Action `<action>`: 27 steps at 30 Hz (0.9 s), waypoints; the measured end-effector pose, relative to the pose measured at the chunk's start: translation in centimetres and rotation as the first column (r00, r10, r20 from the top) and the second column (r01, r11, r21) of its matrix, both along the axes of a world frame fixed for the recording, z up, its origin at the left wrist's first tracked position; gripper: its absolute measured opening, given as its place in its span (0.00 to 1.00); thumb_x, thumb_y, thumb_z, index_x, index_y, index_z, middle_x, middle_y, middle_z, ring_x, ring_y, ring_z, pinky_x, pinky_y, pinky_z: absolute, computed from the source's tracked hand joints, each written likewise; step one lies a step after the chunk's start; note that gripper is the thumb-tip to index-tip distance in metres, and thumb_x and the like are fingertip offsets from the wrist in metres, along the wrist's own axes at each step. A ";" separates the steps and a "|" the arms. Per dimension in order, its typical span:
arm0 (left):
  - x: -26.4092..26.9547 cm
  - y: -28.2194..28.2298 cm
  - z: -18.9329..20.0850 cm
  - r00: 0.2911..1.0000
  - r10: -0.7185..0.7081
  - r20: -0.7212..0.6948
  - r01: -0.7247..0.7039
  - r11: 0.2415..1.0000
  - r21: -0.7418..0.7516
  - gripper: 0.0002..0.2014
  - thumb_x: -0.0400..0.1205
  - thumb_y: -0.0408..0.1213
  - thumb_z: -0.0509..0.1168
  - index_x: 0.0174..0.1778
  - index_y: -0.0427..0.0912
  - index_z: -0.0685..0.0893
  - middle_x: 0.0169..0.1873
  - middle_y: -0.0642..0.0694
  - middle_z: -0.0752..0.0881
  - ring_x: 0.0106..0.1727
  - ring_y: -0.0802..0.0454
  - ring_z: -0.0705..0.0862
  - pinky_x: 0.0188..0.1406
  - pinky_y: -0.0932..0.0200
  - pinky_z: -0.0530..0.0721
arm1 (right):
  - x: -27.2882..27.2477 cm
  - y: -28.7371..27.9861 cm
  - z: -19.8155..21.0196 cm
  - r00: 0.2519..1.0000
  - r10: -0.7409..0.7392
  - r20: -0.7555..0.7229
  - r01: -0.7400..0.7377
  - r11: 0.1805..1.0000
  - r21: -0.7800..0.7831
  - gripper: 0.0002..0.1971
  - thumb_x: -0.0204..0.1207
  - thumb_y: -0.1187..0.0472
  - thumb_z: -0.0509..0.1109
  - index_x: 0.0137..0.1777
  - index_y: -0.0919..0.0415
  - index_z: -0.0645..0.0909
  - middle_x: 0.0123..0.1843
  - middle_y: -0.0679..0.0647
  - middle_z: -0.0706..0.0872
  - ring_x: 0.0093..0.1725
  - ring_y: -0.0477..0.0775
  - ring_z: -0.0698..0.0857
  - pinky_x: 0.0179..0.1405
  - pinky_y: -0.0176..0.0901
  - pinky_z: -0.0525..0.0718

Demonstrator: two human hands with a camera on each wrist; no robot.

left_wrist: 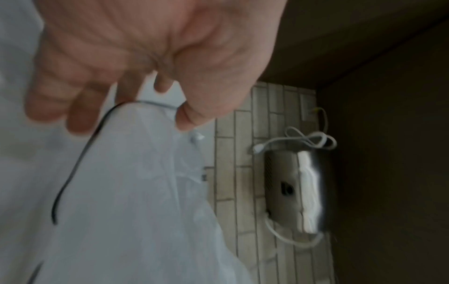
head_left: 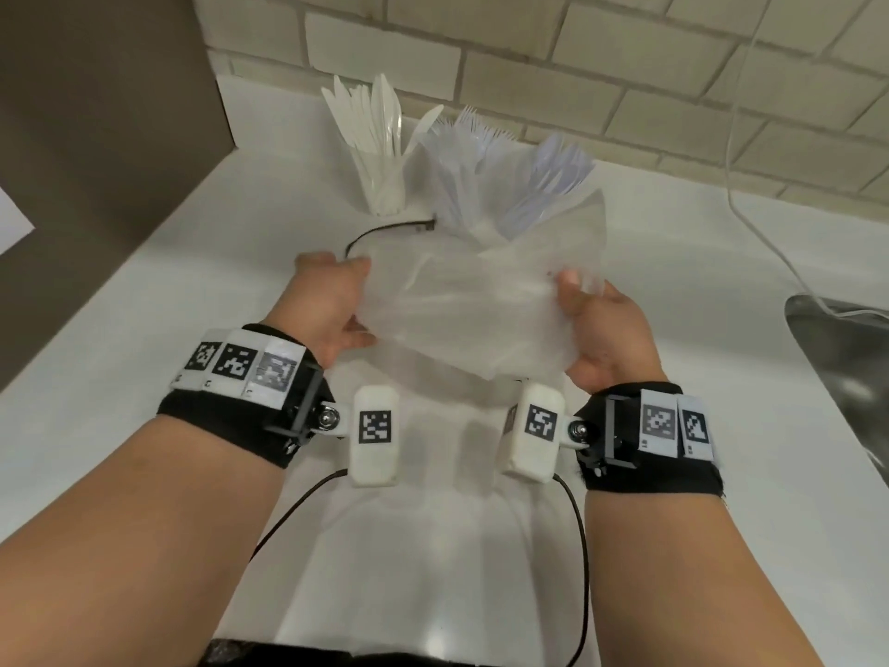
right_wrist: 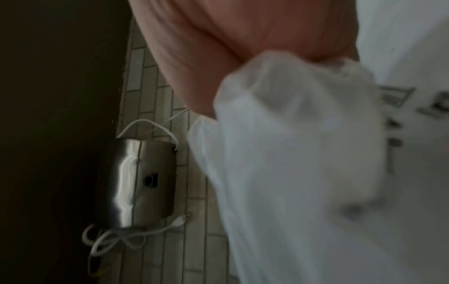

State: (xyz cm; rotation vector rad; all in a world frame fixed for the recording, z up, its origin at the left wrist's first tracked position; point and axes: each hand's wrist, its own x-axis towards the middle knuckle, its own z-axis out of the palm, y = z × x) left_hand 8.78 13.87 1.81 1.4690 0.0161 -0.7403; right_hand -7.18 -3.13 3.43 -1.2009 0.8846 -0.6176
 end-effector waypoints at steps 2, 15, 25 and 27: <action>-0.4 0.0 0.4 0.954 0.037 0.298 -0.098 0.977 0.191 0.31 0.79 0.43 0.64 0.76 0.59 0.58 0.65 0.50 0.69 0.49 0.53 0.81 0.48 0.55 0.83 | 0.1 0.3 0.2 0.998 -0.046 0.041 0.048 0.998 -0.050 0.06 0.83 0.58 0.65 0.49 0.54 0.84 0.41 0.48 0.90 0.43 0.51 0.89 0.41 0.46 0.88; -2.0 -0.5 1.6 0.558 -0.519 0.647 0.119 0.822 0.557 0.21 0.80 0.50 0.67 0.68 0.47 0.80 0.66 0.41 0.73 0.69 0.45 0.75 0.62 0.68 0.67 | 0.5 2.8 1.7 0.970 0.239 -0.037 -0.234 0.890 -0.393 0.10 0.81 0.65 0.68 0.60 0.59 0.81 0.47 0.50 0.89 0.44 0.48 0.87 0.47 0.40 0.84; -3.7 -0.1 2.6 0.900 0.031 0.436 0.037 0.989 -0.147 0.15 0.65 0.63 0.71 0.36 0.56 0.91 0.39 0.54 0.92 0.46 0.49 0.90 0.58 0.43 0.86 | 1.8 5.7 1.7 0.909 0.400 0.120 -0.407 0.912 0.045 0.26 0.69 0.50 0.73 0.67 0.49 0.73 0.62 0.54 0.86 0.56 0.66 0.89 0.51 0.57 0.89; -3.4 0.2 2.5 0.983 -0.008 0.181 0.071 0.937 -0.343 0.22 0.72 0.63 0.67 0.46 0.48 0.90 0.48 0.50 0.92 0.54 0.49 0.89 0.62 0.44 0.84 | 1.7 5.2 1.8 0.931 0.275 0.238 -0.300 0.951 0.076 0.29 0.69 0.45 0.69 0.67 0.61 0.78 0.62 0.59 0.88 0.61 0.62 0.87 0.56 0.55 0.88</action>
